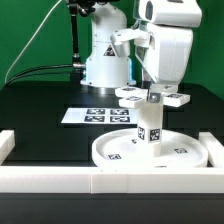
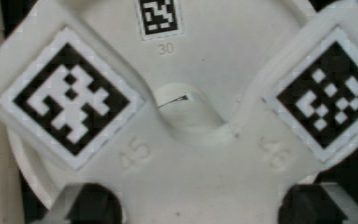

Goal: Assemble round table

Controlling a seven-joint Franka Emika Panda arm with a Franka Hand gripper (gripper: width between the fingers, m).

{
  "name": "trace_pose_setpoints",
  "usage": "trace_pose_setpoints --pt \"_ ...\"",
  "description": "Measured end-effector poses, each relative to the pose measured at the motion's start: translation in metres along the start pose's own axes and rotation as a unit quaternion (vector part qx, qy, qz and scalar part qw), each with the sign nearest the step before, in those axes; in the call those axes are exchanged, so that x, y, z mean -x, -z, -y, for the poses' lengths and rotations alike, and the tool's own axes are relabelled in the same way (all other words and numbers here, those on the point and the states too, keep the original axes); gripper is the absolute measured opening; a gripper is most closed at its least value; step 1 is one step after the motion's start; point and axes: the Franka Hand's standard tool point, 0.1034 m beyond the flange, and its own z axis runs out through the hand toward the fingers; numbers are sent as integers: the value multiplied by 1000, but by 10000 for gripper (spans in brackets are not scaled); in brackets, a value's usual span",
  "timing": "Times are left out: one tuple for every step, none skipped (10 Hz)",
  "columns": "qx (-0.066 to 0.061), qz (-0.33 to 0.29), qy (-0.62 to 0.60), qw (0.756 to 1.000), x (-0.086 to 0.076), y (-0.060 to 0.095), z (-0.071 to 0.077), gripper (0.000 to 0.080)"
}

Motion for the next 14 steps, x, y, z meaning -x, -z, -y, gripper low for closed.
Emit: trace_pose_setpoints --pt "0 0 -5 1000 0 0 0 437" --pt "-3 -4 -85 996 1 0 1 437" --pt "-15 -9 -163 986 5 -1 4 437" --pt "-19 -11 -227 974 6 -2 5 437" --pt "-21 -11 -285 958 5 -2 5 437" --pt "-24 -14 -361 932 4 -2 6 439" --pt "-27 -17 -406 913 3 -2 6 439" --pt "-28 -18 -435 900 3 -2 6 439" --pt "-28 -17 -461 887 3 -2 6 439" --pt "-29 -16 -482 876 3 -2 6 439" --pt "-29 -15 -509 860 2 -2 6 439" --pt "-30 -15 -529 848 2 -2 6 439" --pt "-32 -15 -563 826 2 -3 6 439" --pt "-38 -21 -615 787 3 -3 6 439"
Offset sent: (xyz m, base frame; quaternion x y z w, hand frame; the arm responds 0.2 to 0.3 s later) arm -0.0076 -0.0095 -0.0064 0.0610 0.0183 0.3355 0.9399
